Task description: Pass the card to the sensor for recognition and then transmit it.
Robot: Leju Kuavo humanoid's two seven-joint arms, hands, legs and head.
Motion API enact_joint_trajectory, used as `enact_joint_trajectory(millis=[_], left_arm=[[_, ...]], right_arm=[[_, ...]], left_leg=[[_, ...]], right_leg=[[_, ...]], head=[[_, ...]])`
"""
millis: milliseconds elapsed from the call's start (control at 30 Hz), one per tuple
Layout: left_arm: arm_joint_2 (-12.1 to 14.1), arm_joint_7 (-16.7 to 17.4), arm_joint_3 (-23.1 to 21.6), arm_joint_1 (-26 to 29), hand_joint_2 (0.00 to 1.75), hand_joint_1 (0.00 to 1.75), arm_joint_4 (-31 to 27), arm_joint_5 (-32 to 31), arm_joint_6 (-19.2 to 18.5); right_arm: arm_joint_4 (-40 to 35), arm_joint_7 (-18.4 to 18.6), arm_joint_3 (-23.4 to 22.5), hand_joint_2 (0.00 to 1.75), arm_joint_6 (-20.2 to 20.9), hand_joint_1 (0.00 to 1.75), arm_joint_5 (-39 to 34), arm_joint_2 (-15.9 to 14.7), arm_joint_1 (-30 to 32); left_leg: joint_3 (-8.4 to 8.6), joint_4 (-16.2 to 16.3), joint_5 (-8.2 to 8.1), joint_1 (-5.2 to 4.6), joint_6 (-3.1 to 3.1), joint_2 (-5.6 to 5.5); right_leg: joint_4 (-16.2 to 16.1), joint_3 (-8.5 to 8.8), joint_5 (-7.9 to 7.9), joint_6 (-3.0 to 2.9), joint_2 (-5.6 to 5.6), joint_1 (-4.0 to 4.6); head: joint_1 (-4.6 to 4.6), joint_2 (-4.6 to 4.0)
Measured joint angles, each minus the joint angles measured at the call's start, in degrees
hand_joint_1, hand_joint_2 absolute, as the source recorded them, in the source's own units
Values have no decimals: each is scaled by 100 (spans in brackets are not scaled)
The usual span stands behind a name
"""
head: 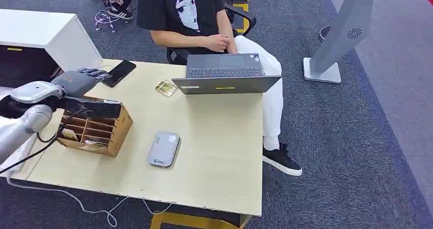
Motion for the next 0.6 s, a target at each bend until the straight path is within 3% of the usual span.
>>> enact_joint_trajectory(millis=[600], left_arm=[[-31,-59,15,261,175,0,9,-136,100]], right_arm=[[0,-48,-133,175,24,0,35,11,-2]], left_leg=[[0,0,0,0,0,-1]], right_leg=[[0,1,0,0,0,0]], head=[[-2,0]])
